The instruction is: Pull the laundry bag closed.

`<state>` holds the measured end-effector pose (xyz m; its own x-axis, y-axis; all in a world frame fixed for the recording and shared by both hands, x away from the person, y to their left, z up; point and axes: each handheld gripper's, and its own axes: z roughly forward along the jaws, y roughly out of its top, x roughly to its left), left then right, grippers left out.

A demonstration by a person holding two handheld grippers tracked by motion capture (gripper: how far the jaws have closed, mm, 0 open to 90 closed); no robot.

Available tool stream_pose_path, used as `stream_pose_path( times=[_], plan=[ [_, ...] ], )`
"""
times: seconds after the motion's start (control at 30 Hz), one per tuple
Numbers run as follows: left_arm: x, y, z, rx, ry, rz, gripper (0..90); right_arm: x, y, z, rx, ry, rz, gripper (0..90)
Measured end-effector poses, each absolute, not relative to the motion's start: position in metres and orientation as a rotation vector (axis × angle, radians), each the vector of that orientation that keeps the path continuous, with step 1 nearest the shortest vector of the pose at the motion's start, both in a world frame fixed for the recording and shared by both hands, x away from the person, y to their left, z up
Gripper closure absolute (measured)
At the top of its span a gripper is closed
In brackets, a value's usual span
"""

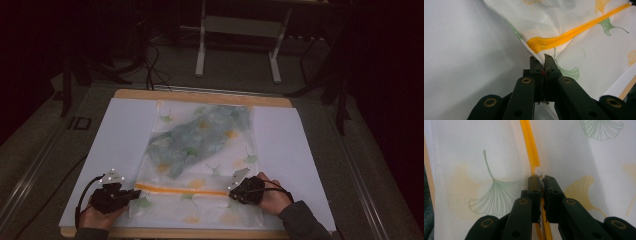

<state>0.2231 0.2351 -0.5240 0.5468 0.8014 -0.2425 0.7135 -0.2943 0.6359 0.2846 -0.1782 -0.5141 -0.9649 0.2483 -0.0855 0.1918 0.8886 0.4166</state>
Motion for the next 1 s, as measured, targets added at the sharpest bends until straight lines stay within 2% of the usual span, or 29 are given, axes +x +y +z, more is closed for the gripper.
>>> stream_pose_path(
  times=[1.0],
  plan=[
    [0.224, 0.236, -0.526, 2.068, 1.219, 0.141, 88.2, 0.278, -0.245, -0.505, 0.484, 2.895, 0.591, 84.7]
  ],
)
